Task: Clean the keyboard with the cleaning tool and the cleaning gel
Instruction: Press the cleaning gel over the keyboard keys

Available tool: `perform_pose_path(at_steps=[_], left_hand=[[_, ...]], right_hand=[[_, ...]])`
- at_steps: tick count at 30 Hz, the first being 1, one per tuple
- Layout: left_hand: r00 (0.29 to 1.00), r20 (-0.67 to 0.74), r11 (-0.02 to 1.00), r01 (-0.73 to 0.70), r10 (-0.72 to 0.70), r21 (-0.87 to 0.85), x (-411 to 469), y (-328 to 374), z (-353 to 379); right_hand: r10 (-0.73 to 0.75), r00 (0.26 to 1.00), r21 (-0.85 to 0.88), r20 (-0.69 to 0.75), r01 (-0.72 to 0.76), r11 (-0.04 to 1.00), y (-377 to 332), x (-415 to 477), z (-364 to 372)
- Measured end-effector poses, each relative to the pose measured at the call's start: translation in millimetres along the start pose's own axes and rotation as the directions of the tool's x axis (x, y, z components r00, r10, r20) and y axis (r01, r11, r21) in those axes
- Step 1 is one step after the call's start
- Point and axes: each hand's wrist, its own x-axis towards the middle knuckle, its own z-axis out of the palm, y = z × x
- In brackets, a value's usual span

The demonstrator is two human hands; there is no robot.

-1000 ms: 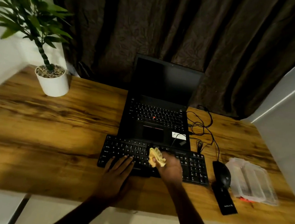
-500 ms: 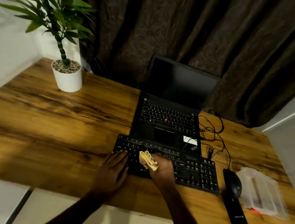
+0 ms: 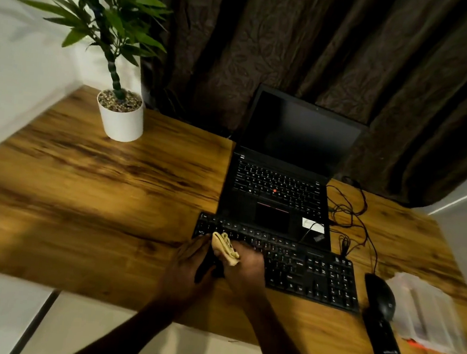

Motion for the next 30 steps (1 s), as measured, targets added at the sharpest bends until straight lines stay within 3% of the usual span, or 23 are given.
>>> perform_pose_path(at_steps=[3, 7, 10, 13, 15, 18, 23, 30], left_hand=[[0.996, -0.012, 0.995, 0.093, -0.093, -0.047, -2, 2, -1], [0.988, -0.040, 0.987, 0.149, -0.151, -0.059, -3, 1, -1], [0.986, -0.019, 0.985, 0.164, -0.165, -0.048, -2, 1, -1], [0.987, -0.019, 0.987, 0.158, -0.159, -0.023, -2, -1, 1], [0.987, -0.023, 0.987, 0.160, -0.160, -0.008, -1, -2, 2], [0.990, -0.034, 0.990, 0.138, -0.138, -0.007, -2, -1, 3], [0.989, -0.020, 0.989, 0.148, -0.148, -0.007, 0, 0, 3], [0.987, 0.004, 0.987, 0.158, -0.158, -0.020, 0, 0, 1]], right_hand=[[0.116, 0.993, 0.101, -0.003, -0.115, 0.988, -7, 5, -10], [0.156, 0.980, -0.061, -0.125, -0.165, 0.984, 19, 15, -34], [0.067, 0.986, -0.103, -0.153, -0.084, 0.991, 25, 20, -43], [-0.237, 0.959, -0.352, -0.155, 0.171, 0.920, 22, 16, -41], [-0.357, 0.930, -0.413, -0.083, 0.294, 0.862, 30, 9, -36], [-0.365, 0.931, -0.436, 0.030, 0.341, 0.833, 45, -3, -29], [-0.329, 0.943, -0.413, -0.044, 0.283, 0.866, 25, -3, 0], [-0.351, 0.936, -0.473, 0.005, 0.312, 0.824, 18, 0, -13]])
